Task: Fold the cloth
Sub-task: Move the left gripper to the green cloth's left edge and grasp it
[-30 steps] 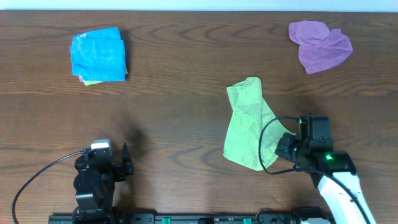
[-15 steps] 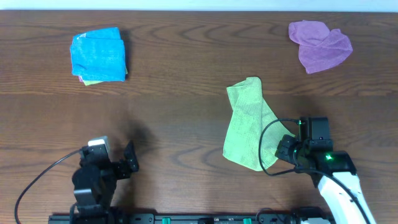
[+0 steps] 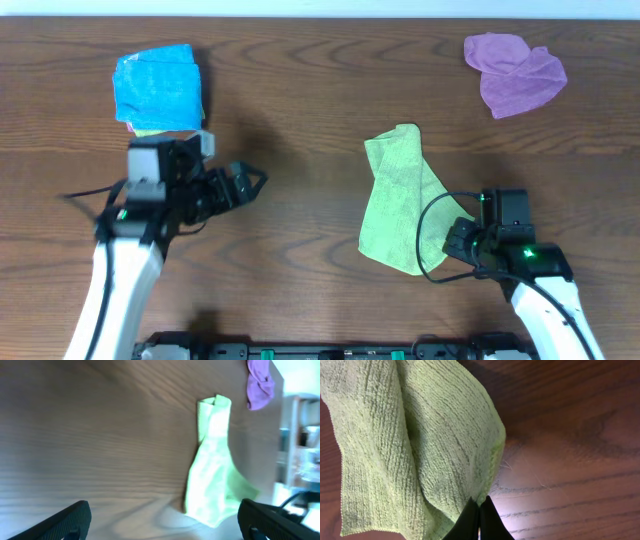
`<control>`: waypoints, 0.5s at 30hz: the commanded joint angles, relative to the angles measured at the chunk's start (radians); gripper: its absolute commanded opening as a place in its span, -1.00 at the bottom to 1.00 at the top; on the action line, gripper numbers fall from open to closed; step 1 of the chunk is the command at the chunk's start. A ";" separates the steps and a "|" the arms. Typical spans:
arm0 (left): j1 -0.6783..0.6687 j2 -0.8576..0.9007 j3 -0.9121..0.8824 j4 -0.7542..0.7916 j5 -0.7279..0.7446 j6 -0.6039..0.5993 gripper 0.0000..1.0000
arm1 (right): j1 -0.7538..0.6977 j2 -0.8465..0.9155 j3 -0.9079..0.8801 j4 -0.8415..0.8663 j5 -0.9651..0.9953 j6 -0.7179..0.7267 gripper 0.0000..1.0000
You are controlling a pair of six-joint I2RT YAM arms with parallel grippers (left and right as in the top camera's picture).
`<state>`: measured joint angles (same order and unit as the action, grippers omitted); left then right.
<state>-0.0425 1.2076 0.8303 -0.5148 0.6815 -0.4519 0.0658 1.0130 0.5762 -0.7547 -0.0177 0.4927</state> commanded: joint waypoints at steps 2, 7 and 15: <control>-0.041 0.171 0.014 0.109 0.226 -0.116 0.90 | -0.005 -0.005 0.000 0.000 0.013 0.027 -0.98; -0.173 0.339 0.014 0.307 0.312 -0.212 0.80 | -0.005 -0.005 0.000 0.000 0.013 0.032 -0.97; -0.376 0.470 0.014 0.397 0.213 -0.290 0.90 | -0.005 -0.005 0.000 0.003 0.010 0.046 -0.98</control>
<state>-0.3779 1.6508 0.8310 -0.1219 0.9302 -0.7033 0.0658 1.0126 0.5762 -0.7517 -0.0177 0.5163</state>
